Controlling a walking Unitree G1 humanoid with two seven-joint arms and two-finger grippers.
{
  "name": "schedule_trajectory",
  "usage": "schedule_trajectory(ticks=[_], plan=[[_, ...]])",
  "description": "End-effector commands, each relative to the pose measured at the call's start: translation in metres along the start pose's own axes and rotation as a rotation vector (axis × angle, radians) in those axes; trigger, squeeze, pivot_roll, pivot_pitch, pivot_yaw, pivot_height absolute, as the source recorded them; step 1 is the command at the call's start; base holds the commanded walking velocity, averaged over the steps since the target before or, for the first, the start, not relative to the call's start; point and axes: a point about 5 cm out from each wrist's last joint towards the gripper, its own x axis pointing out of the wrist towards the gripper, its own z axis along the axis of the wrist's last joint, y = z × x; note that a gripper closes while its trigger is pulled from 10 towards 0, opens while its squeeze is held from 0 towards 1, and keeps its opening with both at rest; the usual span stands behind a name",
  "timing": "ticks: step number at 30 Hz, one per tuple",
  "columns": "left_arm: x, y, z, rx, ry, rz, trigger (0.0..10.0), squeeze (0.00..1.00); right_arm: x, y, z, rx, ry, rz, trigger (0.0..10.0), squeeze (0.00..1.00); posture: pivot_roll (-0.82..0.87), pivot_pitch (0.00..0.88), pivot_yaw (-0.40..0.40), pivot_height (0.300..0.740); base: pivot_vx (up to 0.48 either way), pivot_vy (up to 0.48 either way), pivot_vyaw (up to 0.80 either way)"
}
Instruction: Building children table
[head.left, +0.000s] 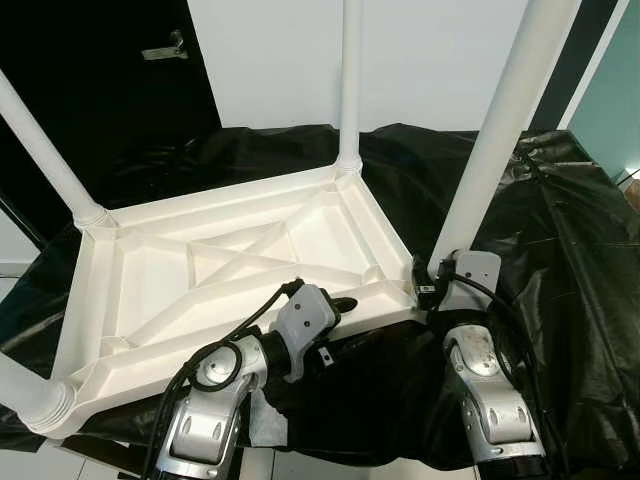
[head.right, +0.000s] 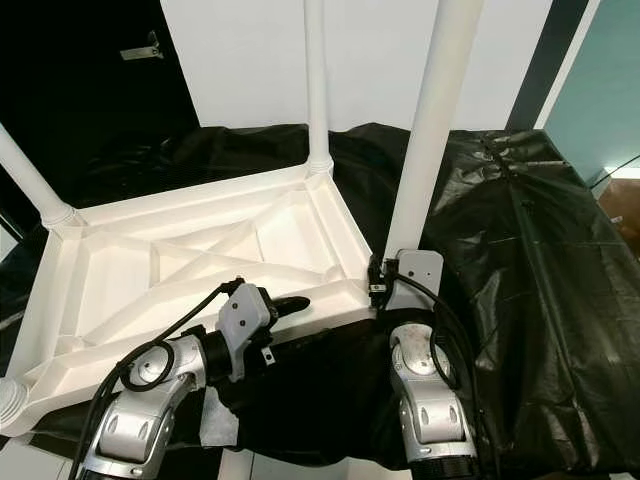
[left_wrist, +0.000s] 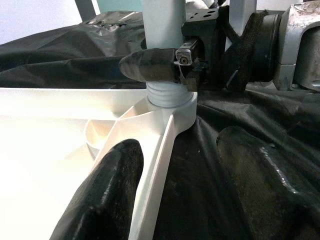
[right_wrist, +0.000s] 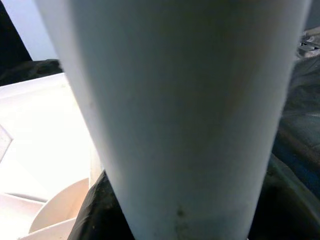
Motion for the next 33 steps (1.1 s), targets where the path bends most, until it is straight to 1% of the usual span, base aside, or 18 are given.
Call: schedule_trajectory(ticks=[1,3,7,8,10,11,12,13,14,15,16,19,20,22,23,26,29,33], plan=[[-0.002,0.006,0.0,0.006,0.011,0.159,10.0,0.0,-0.003,-0.012,-0.011,-0.023,0.053,-0.031,10.0,1.0,-0.04,0.011,0.017,0.74,0.0,0.0,0.0],[-0.002,0.005,0.0,0.005,0.011,0.16,10.0,0.0,-0.004,-0.015,-0.006,-0.02,0.026,-0.002,10.0,1.0,-0.04,0.011,0.018,0.74,0.0,0.0,0.0],[-0.002,0.005,0.0,0.006,0.011,0.16,10.0,0.0,-0.005,-0.015,-0.006,-0.013,0.023,0.001,10.0,1.0,-0.04,0.009,0.017,0.74,0.0,0.0,0.0],[-0.003,0.004,-0.001,0.003,0.016,0.153,10.0,0.0,-0.009,-0.026,0.0,0.003,-0.008,0.141,10.0,1.0,-0.05,0.013,0.028,0.74,0.0,0.0,0.0],[-0.004,0.004,-0.001,0.003,0.019,0.145,10.0,0.0,-0.014,-0.033,0.006,0.015,-0.026,0.297,10.0,1.0,-0.05,0.011,0.034,0.74,0.0,0.0,0.0],[-0.004,0.004,-0.001,0.003,0.019,0.145,10.0,0.0,-0.014,-0.033,0.006,0.015,-0.026,0.297,10.0,1.0,-0.05,0.011,0.034,0.74,0.0,0.0,0.0],[-0.004,0.004,-0.001,0.005,0.02,0.141,10.0,0.0,-0.016,-0.036,0.008,0.023,-0.028,0.35,10.0,1.0,-0.05,0.011,0.034,0.74,0.0,0.0,0.0],[-0.004,0.005,-0.001,0.005,0.021,0.139,10.0,0.0,-0.016,-0.038,0.01,0.032,-0.029,0.388,10.0,0.2,-0.06,0.01,0.039,0.74,0.0,0.0,0.0],[-0.004,0.006,-0.001,0.008,0.021,0.136,10.0,0.0,-0.015,-0.042,0.012,0.016,-0.03,0.449,10.0,0.0,-0.06,0.008,0.042,0.74,0.0,0.0,0.0],[-0.004,0.007,-0.001,0.009,0.021,0.135,10.0,0.0,-0.013,-0.046,0.015,-0.008,-0.025,0.519,10.0,0.0,-0.06,0.008,0.043,0.74,0.0,0.0,0.0],[-0.004,0.007,-0.001,0.009,0.021,0.135,10.0,0.0,-0.013,-0.046,0.015,-0.008,-0.025,0.519,10.0,0.0,-0.06,0.008,0.043,0.74,0.0,0.0,0.0],[-0.003,0.008,0.0,0.013,0.019,0.134,10.0,0.0,-0.006,-0.053,0.017,-0.02,0.006,0.606,10.0,0.0,-0.06,0.006,0.046,0.74,0.0,0.0,0.0],[-0.003,0.008,0.0,0.013,0.019,0.134,10.0,0.0,-0.006,-0.053,0.017,-0.02,0.006,0.606,10.0,0.0,-0.06,0.006,0.046,0.74,0.0,0.0,0.0],[-0.003,0.009,0.0,0.015,0.018,0.135,10.0,0.0,0.001,-0.054,0.017,-0.058,0.009,0.647,10.0,0.0,-0.06,0.005,0.048,0.74,0.0,0.0,0.0],[-0.003,0.009,0.0,0.015,0.018,0.135,10.0,0.0,0.001,-0.054,0.017,-0.058,0.009,0.647,10.0,0.0,-0.06,0.005,0.048,0.74,0.0,0.0,0.0],[-0.003,0.01,0.001,0.012,0.018,0.14,10.0,0.0,0.011,-0.047,0.02,-0.064,0.011,0.758,10.0,0.0,-0.06,0.012,0.055,0.74,0.0,0.0,0.0],[-0.003,0.009,0.001,0.012,0.018,0.138,10.0,0.0,0.014,-0.045,0.021,-0.07,0.011,0.798,10.0,0.0,-0.06,0.014,0.056,0.74,0.0,0.0,0.0],[-0.004,0.01,0.001,0.013,0.021,0.134,10.0,0.0,0.02,-0.035,0.021,-0.092,0.015,0.879,9.8,0.0,-0.06,0.017,0.057,0.74,0.0,0.0,0.0]])
